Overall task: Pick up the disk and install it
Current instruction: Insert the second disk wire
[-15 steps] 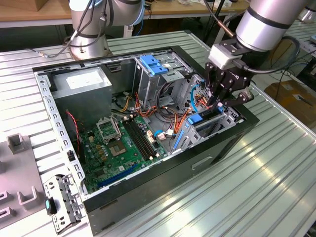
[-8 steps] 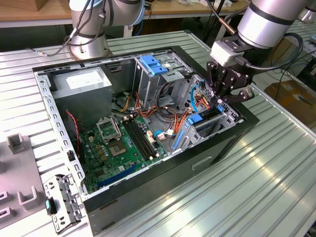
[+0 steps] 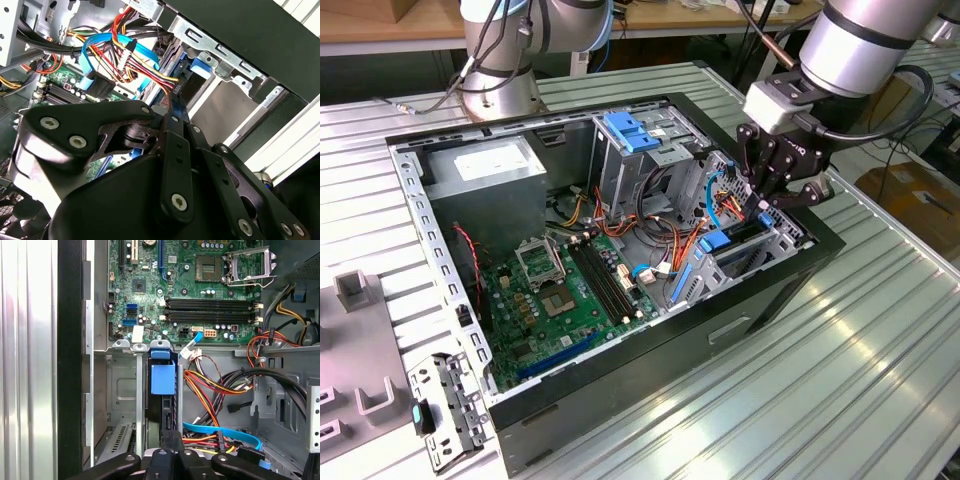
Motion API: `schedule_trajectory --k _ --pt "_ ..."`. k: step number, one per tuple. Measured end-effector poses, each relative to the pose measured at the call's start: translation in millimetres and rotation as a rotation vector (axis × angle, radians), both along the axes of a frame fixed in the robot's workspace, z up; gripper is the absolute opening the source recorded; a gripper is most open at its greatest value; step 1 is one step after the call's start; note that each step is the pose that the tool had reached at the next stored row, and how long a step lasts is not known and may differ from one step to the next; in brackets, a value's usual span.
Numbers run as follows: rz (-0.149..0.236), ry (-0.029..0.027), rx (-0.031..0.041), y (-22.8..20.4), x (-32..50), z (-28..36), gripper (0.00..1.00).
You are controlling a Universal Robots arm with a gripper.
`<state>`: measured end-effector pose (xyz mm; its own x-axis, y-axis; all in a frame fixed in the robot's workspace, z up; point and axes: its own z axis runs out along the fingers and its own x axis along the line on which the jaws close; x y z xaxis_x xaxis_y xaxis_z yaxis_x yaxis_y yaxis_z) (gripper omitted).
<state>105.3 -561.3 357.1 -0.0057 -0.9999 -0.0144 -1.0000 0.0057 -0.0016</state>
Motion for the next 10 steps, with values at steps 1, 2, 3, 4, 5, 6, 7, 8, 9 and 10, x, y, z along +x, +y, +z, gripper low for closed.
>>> schedule_trajectory --k 1,2,3,4,5,6,7,8,9,10 --pt "0.000 0.0000 0.0000 0.0 -0.5 0.0 0.11" --pt "0.000 0.0000 0.0000 0.0 -0.9 0.0 0.11" --pt "0.000 0.0000 0.0000 0.0 -1.0 0.0 0.11" --pt "0.000 0.0000 0.0000 0.0 -1.0 0.0 0.11" --pt "0.000 0.0000 0.0000 0.0 -1.0 0.0 0.11" --pt "0.000 0.0000 0.0000 0.0 -1.0 0.0 0.11" --pt "0.000 0.0000 0.0000 0.0 -1.1 0.0 0.11" --pt "0.000 0.0000 0.0000 0.0 -1.1 0.0 0.11" --pt "0.000 0.0000 0.0000 0.0 -1.1 0.0 0.11" --pt "0.000 0.0000 0.0000 0.0 -1.1 0.0 0.11"
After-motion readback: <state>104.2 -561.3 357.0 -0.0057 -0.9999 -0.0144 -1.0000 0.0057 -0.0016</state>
